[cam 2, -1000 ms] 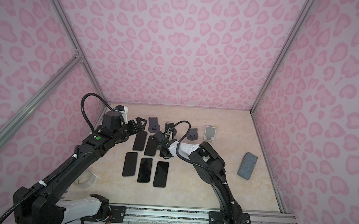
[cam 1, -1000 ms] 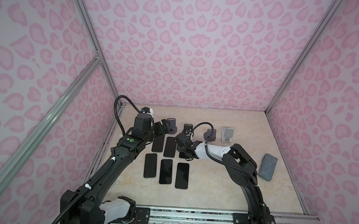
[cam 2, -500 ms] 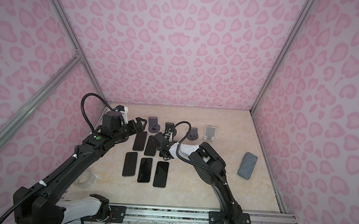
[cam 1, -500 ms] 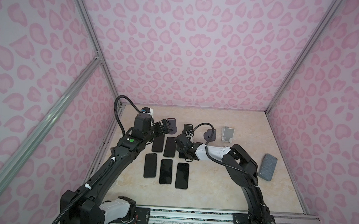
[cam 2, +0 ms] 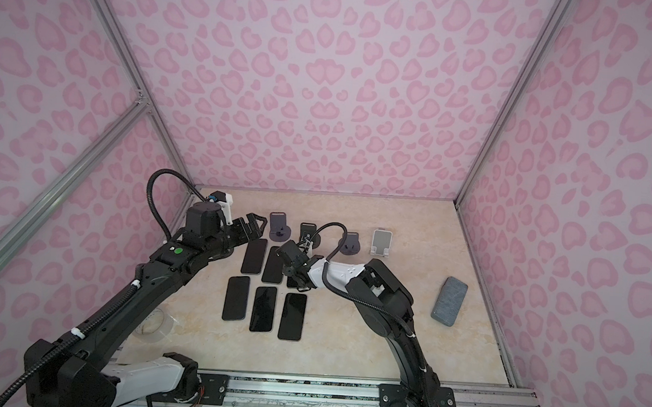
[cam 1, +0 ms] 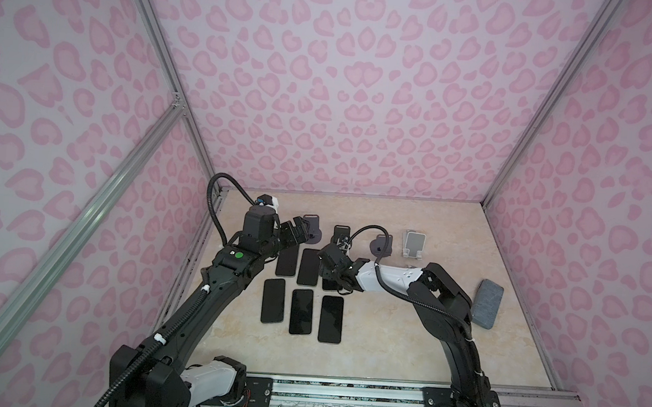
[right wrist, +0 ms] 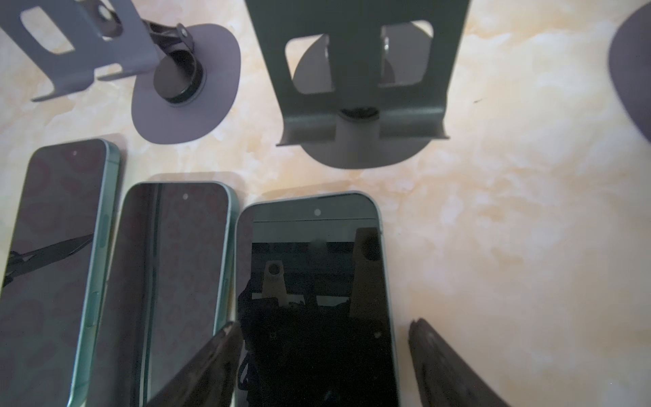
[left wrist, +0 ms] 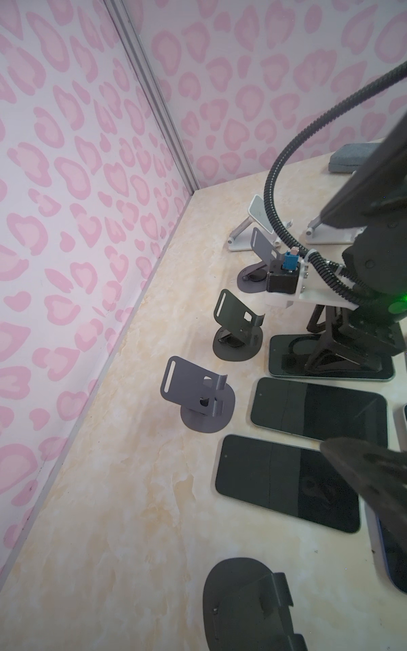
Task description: Remove the phone from the phone stand
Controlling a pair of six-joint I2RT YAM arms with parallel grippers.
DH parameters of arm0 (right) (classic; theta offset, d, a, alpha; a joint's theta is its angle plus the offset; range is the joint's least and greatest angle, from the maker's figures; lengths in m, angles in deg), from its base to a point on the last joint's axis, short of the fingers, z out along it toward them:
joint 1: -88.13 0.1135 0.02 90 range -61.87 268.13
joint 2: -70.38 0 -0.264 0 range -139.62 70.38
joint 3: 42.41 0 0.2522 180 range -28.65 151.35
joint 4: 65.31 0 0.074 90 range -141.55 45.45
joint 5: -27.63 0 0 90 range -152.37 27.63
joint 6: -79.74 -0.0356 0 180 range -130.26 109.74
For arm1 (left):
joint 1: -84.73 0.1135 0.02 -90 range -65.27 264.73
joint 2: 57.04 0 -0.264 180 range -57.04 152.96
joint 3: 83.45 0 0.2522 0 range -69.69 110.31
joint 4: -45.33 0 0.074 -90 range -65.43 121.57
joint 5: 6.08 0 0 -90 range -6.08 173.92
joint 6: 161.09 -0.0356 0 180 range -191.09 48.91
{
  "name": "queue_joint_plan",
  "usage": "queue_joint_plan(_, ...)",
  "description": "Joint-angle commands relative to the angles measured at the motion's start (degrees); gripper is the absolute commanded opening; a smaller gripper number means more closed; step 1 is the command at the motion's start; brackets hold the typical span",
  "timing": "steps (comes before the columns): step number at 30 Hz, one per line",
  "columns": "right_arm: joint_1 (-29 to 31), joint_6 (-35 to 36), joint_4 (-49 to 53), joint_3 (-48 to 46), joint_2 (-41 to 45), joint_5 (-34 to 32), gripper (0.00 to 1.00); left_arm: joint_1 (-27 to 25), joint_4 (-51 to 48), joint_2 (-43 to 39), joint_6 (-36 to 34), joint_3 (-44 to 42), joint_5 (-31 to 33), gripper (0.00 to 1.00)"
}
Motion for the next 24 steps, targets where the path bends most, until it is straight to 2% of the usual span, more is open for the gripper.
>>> queue_joint_plan(1,0.01,-1.01,5.56,-0.62,0.12,2.06,0.77,0.04,1.72,-0.06,0.31,-0.18,-0.42,0.96)
queue_joint_plan(8,-0.3,3.14,7.3,1.52,2.99,3.44,0.78,0.06,1.89,0.02,0.31,-0.23,-1.02,0.96)
queue_joint_plan(10,-0.32,4.91,9.17,4.59,3.97,3.51,0.78,0.07,3.09,-0.39,0.21,-0.5,-2.47,0.96)
queue_joint_plan(16,-0.84,9.25,10.81,4.6,10.24,3.95,0.79,0.07,7.04,-2.61,-0.86,-2.36,-4.53,0.96)
queue_joint_plan(20,-1.35,14.07,10.67,0.56,16.81,7.61,0.79,-0.7,7.46,-3.08,-3.57,-1.95,-5.28,0.95)
queue_joint_plan(24,-2.34,18.47,12.25,-6.99,27.7,6.02,0.8,-0.81,7.82,-4.68,-6.48,-1.34,-5.02,0.97)
